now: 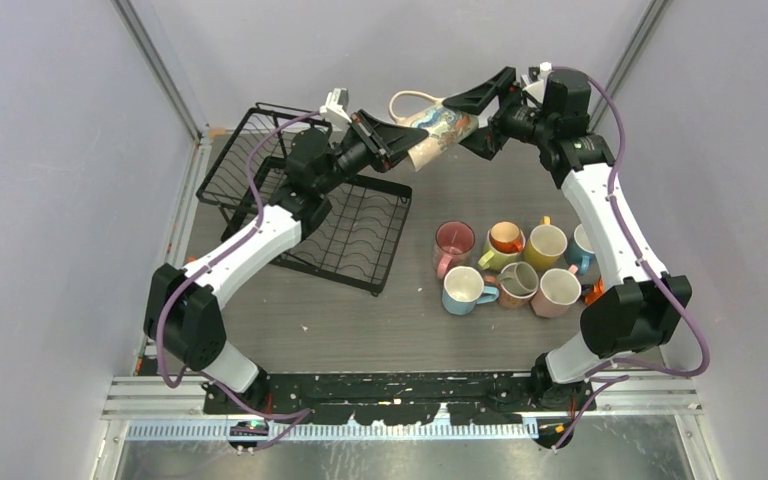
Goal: Unload the cups from the dish rack
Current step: Place the cup at the center of the board.
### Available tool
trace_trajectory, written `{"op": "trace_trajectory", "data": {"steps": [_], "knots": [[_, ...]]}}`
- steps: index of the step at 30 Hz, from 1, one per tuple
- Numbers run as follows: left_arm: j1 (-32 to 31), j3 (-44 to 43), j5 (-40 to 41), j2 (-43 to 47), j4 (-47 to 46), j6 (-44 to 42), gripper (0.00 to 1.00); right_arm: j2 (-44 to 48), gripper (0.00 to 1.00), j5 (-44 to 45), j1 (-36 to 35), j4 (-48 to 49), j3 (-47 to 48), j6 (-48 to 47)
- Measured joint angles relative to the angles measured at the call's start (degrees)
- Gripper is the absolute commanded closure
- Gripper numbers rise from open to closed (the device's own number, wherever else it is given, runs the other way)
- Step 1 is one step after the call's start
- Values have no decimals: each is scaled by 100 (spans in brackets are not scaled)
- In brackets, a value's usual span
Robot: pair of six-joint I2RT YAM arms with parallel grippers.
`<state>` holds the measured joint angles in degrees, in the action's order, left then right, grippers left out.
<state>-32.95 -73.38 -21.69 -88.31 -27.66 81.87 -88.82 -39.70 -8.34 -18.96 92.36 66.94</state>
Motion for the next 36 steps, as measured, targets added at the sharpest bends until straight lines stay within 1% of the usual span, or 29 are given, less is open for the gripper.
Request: {"op": "trace_trajectory", "data": {"steps": [2,4,18,25,31,36], "knots": [[-13,-28,-7,0,22,-61,100,39,3,33,-4,-22,-20,-101],[-33,-46,7,7,83,-170,100,55,0,48,-24,-50,-44,-243],[-59,-46,17,11,170,-297,100,223,0,223,-46,-192,-190,-638],[-79,-46,247,57,297,-393,100,415,0,299,-46,-203,-332,-688],[-68,-46,588,59,616,-437,100,645,0,302,-46,-85,-431,-675],[-28,-79,673,59,918,-568,100,811,0,385,-46,-120,-433,-765]]}}
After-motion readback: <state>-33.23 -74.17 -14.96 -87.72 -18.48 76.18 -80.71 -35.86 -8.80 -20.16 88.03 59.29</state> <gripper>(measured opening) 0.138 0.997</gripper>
